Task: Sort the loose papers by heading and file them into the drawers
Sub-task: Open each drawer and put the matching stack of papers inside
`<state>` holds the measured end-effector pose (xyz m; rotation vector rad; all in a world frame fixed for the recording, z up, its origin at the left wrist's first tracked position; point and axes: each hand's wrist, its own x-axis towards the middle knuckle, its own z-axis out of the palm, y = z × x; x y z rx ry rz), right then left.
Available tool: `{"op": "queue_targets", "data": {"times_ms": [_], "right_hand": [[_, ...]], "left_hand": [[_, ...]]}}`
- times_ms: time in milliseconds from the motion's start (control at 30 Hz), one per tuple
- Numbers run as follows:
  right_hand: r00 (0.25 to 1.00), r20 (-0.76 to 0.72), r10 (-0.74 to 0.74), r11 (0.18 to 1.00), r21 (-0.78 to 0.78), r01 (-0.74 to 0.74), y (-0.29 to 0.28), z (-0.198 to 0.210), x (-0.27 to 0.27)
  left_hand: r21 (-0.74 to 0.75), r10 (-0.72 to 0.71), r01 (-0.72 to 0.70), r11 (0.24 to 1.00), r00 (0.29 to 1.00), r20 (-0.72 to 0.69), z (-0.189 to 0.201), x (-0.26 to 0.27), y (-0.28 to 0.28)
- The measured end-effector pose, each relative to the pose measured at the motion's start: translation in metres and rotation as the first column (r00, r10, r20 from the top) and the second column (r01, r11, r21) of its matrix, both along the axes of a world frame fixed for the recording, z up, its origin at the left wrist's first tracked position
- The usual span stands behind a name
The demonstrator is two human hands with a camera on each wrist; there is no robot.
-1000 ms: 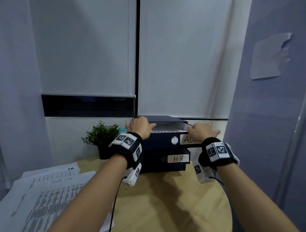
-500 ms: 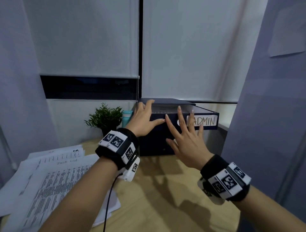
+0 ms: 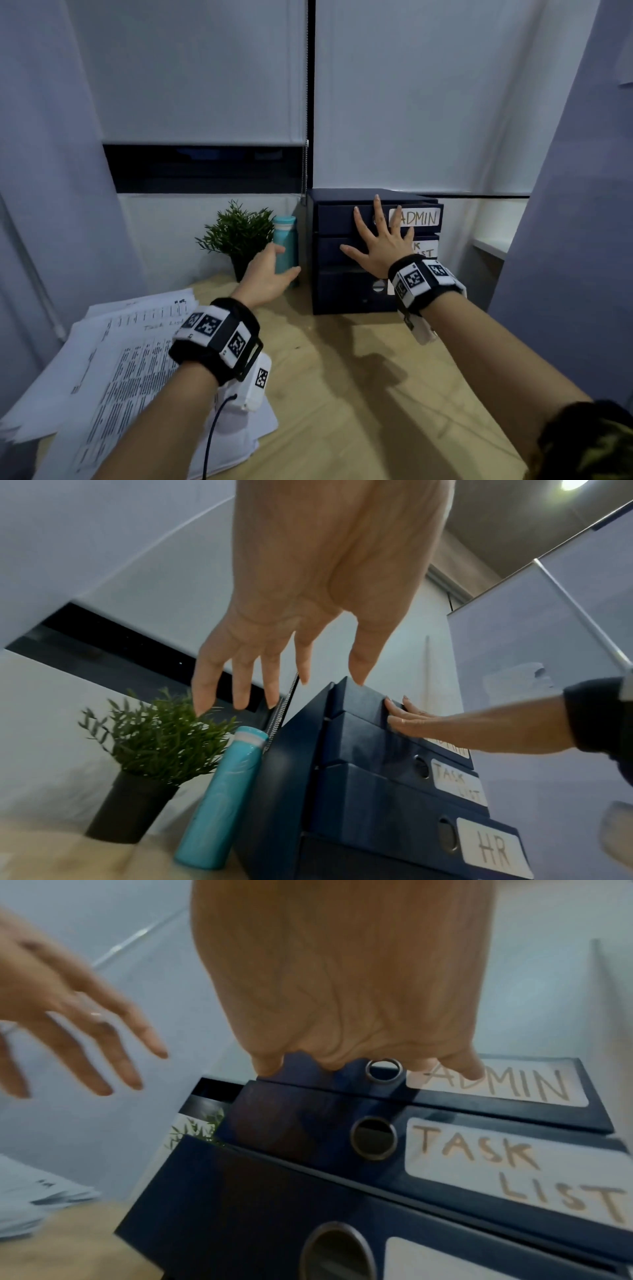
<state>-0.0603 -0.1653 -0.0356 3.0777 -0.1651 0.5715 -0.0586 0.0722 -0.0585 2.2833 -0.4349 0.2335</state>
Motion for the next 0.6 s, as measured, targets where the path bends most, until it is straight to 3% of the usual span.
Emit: {"op": "queue_targets", "data": {"times_ms": [333,600], "right_hand": [[0.992,-0.104,-0.069,0.995,0.065,0.076,0.009,0.001,0.024],[0.992,0.12,-0.038,0.998,0.048,0.033,0.017,-0.008,-0.009]], "left_hand": [[0.004,0.057,-0.056,0.998,0.995,-0.08,-0.016,0.009,0.04],[0.048,0.118,-0.111,0.993,0.978,-0.172,-0.018,-0.005,0.048]]}}
